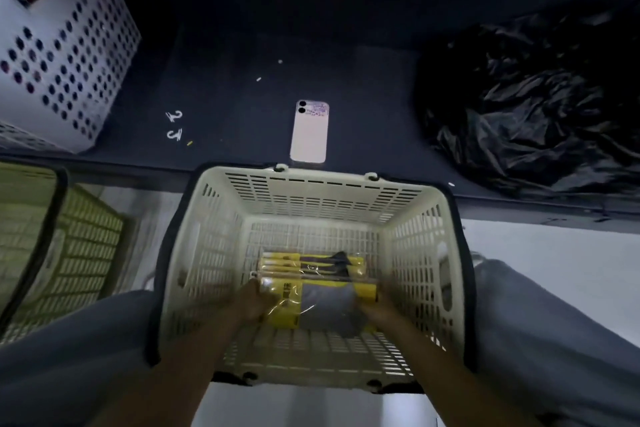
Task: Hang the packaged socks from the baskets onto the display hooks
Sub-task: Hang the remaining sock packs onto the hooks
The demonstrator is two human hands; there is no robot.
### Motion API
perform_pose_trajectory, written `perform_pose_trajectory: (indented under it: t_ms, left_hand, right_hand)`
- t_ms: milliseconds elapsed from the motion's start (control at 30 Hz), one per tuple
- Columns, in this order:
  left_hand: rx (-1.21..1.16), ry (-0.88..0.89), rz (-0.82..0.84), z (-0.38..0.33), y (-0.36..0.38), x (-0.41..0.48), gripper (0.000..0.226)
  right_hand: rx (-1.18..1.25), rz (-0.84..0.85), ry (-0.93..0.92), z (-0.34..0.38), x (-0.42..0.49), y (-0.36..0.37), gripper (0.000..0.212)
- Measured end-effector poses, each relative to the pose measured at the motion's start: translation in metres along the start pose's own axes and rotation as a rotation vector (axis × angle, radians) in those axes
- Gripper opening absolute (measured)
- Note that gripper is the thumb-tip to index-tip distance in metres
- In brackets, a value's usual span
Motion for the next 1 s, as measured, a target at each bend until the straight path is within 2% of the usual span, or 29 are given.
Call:
perform_pose_trajectory:
  t_ms: [100, 200, 267, 400, 467, 567, 633, 700, 767, 833, 933, 1000]
  left_hand:
    - [0.037, -0.01, -0.062, 0.006, 0.004, 0.004, 0.007]
    - [0.014, -0.069, -0.167, 0.008, 0.003, 0.003, 0.016]
    - [-0.101, -0.067, -0.185, 0.006, 0.001, -0.002, 0.015]
    - [-0.257, -0.115, -0.31, -0.008, -0.013, -0.013, 0.034]
    - [-0.292, -0.046, -0.374, -0.03, -0.024, -0.024, 0.033]
    - [-0.296, 0.073, -0.502, -0.072, -0.044, -0.05, 0.045]
    - [-0.38, 0.278, -0.627, -0.107, -0.058, -0.076, 0.039]
    - [-0.598, 0.507, -0.693, -0.136, -0.068, -0.1, 0.035]
    - [-0.925, 0.622, -0.672, -0.158, -0.073, -0.123, 0.044]
    - [-1.105, 0.736, -0.537, -0.18, -0.071, -0.14, 0.048]
    - [-1.072, 0.873, -0.238, -0.223, -0.052, -0.16, 0.043]
    - [-0.971, 0.918, -0.156, -0.248, -0.037, -0.169, 0.031]
  right_hand:
    - [-0.026, -0.204, -0.084, 0.004, -0.004, 0.006, 0.036]
    - [0.074, -0.211, -0.084, 0.007, -0.011, 0.005, 0.035]
    - [0.226, -0.099, -0.036, 0.011, -0.016, 0.004, 0.033]
    - [0.428, 0.159, 0.034, 0.036, -0.043, -0.005, 0.046]
    - [0.472, 0.232, -0.057, 0.059, -0.062, -0.017, 0.044]
    - [0.569, 0.245, -0.255, 0.099, -0.093, -0.037, 0.038]
    - [0.614, 0.201, -0.356, 0.124, -0.117, -0.049, 0.045]
    - [0.67, 0.171, -0.471, 0.147, -0.143, -0.06, 0.05]
    - [0.718, 0.158, -0.601, 0.166, -0.17, -0.071, 0.053]
    - [0.768, 0.138, -0.668, 0.18, -0.192, -0.079, 0.062]
    - [0.816, 0.138, -0.731, 0.197, -0.213, -0.082, 0.067]
    - [0.822, 0.192, -0.798, 0.206, -0.226, -0.082, 0.059]
Point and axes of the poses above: each hand's wrist, its own x-axis towards the middle knuckle, its own y-axis out of the palm, z = x × y, the point moved 2 cm from there along x, towards the middle knuckle, and after that the axes turned 11 degrees about z, right-handed, at the moved point
